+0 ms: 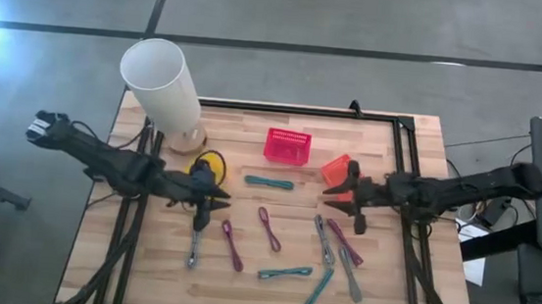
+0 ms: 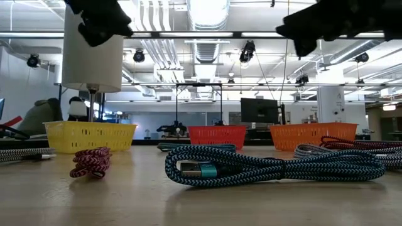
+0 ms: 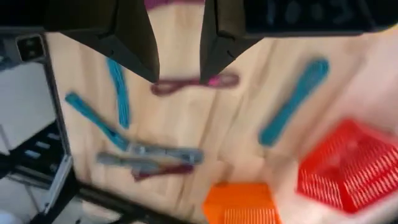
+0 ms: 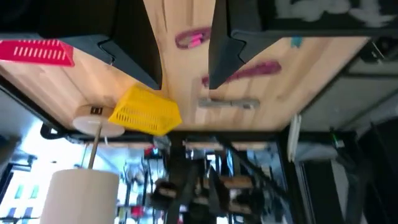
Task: Pick & Place USB Port
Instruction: Put the top left black charger cable into the yellow bin
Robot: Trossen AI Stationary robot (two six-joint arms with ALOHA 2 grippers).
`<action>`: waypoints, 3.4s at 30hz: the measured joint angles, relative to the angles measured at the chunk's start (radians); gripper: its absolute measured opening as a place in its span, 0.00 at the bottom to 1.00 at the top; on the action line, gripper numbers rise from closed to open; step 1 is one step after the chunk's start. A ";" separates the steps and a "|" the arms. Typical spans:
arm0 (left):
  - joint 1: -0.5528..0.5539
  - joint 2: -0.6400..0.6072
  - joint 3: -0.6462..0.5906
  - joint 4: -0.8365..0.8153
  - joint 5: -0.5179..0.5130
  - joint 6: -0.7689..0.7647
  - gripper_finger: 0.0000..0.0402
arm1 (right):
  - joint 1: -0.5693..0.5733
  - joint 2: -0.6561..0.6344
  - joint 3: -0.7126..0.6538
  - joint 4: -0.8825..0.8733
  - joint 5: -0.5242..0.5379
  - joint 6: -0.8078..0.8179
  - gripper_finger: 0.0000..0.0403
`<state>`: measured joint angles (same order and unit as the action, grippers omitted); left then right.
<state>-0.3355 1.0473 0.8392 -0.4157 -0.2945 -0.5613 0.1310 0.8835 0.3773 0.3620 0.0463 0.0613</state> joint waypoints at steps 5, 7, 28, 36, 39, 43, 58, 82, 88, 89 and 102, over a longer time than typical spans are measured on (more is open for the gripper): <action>-0.069 0.087 0.051 -0.146 0.002 -0.190 0.29 | 0.000 0.118 0.097 -0.070 0.000 -0.020 0.31; -0.095 0.120 0.060 -0.190 0.005 -0.288 0.29 | 0.000 0.152 0.130 -0.109 0.001 -0.021 0.31; -0.279 0.406 0.021 -0.315 0.167 -1.034 0.29 | 0.000 0.365 0.306 -0.157 0.000 -0.055 0.29; -0.278 0.502 0.021 -0.326 0.206 -1.074 0.29 | 0.000 0.365 0.306 -0.148 0.000 -0.084 0.31; -0.278 0.534 0.021 -0.326 0.206 -1.075 0.29 | 0.000 0.364 0.306 -0.149 0.000 -0.084 0.30; -0.278 0.565 0.024 -0.333 0.207 -1.074 0.28 | 0.000 0.364 0.306 -0.149 0.000 -0.087 0.29; -0.268 0.489 0.062 -0.406 0.097 -1.058 0.05 | 0.000 0.363 0.306 -0.147 0.000 -0.088 0.29; 0.198 0.304 0.181 -0.655 -0.282 -0.322 0.05 | 0.000 0.363 0.305 -0.143 0.000 -0.088 0.27; 0.297 0.304 0.130 -0.643 -0.212 -0.374 0.05 | 0.000 0.363 0.305 -0.146 0.000 -0.088 0.26; 0.304 0.304 0.117 -0.634 -0.208 -0.395 0.05 | 0.000 0.363 0.305 -0.147 0.000 -0.088 0.26; 0.336 0.304 -0.036 -0.461 -0.158 -0.573 0.05 | 0.000 0.363 0.305 -0.147 0.000 -0.088 0.25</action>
<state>0.0001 1.3518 0.8033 -0.8769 -0.4527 -1.1343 0.1307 1.2465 0.6827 0.2146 0.0463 -0.0265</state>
